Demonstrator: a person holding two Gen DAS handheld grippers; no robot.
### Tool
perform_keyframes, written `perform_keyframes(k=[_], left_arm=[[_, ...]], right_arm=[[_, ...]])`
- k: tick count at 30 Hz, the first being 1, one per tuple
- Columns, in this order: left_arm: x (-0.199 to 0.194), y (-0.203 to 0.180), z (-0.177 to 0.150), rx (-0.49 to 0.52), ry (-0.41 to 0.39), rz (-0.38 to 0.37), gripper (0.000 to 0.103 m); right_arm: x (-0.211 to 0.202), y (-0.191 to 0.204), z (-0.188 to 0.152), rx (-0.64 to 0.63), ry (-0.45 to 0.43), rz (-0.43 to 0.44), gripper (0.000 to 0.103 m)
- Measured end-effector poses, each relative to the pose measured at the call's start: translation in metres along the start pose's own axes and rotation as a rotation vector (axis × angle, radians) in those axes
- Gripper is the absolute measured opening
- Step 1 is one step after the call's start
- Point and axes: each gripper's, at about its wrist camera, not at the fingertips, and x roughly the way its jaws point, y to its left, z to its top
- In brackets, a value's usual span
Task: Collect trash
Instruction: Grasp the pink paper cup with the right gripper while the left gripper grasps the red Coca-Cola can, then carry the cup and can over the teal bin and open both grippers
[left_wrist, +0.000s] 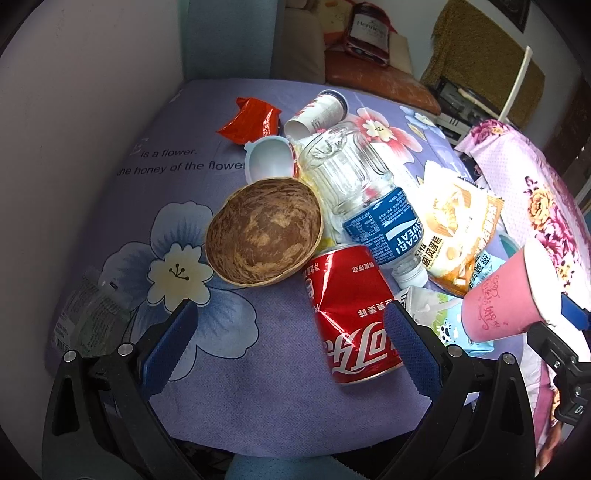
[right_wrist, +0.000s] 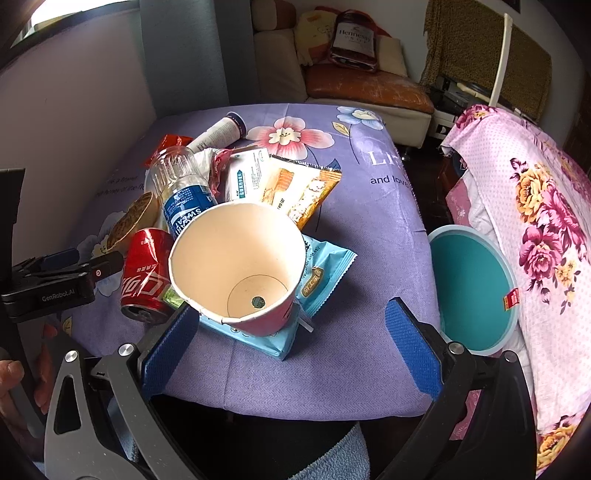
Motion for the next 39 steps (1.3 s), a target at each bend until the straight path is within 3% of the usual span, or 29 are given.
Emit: perform_keyframes(k=[7,9,10,11,20,22,29,39], left_arm=[[0.012,-0.010,-0.003,0.013,0.046,-0.056,0.100],[0.016,-0.014,-0.001,0.018,0.054,-0.070,0.099],[0.018,-0.017,0.000,0.022,0.060,-0.074,0.097],[0.021,-0.019,0.001,0.026,0.066,-0.075,0.096],[0.056,-0.029,0.010,0.033,0.132,-0.080,0.078],[0.063,-0.031,0.010,0.034,0.150,-0.084,0.066],[0.045,-0.029,0.008,0.057,0.102,-0.052,0.051],[0.025,-0.021,0.015,0.046,0.053,-0.049,0.050]], right_arm=[[0.011,0.008,0.008,-0.017,-0.013,0.045,0.093],[0.014,0.009,0.011,-0.023,-0.017,0.055,0.083],[0.016,0.009,0.012,-0.024,-0.014,0.073,0.066],[0.020,0.008,0.014,-0.021,-0.003,0.096,0.058],[0.022,-0.012,0.021,0.054,-0.017,0.153,0.057],[0.023,-0.017,0.023,0.065,-0.020,0.156,0.057],[0.020,-0.036,0.027,0.103,-0.043,0.174,0.057],[0.016,-0.049,0.031,0.118,-0.069,0.195,0.056]])
